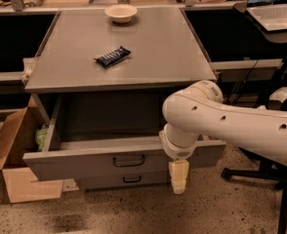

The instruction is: Open top drawer

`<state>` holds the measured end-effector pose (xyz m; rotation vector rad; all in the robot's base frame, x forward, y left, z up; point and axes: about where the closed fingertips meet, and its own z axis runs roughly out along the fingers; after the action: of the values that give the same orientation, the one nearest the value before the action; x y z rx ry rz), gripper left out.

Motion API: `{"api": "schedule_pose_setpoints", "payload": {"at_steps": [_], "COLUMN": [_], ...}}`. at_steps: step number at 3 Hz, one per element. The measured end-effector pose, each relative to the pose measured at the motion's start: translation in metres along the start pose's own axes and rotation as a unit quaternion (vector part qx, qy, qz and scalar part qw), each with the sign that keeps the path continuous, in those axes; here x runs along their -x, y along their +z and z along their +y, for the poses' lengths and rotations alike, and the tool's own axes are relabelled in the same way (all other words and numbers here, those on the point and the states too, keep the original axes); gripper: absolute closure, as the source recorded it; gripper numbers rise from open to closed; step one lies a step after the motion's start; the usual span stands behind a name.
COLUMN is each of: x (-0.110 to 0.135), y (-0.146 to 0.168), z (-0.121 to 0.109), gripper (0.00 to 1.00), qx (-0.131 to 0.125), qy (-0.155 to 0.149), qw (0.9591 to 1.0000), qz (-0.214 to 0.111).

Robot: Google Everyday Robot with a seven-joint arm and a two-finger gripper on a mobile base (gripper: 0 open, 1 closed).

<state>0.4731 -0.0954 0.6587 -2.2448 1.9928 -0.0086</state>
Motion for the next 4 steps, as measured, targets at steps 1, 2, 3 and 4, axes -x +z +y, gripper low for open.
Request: {"api": "schedule_pose_setpoints", "payload": {"at_steps": [1,2,3,4], "x": [-0.003,-0.007,-0.01,-0.01], "y": [0.003,0.0,-0.015,-0.014], "z": [0.019,0.037,0.058,0.062], "gripper": [0.18,0.43,0.74,0.97], "qx": [0.029,0.042,0.037,0.036], "qy": [0.006,0.013,0.018,0.018], "qw": [0.9995,0.9987,0.9985,0.9986], "qz": [0.011,0.024,0.035,0.035]}}
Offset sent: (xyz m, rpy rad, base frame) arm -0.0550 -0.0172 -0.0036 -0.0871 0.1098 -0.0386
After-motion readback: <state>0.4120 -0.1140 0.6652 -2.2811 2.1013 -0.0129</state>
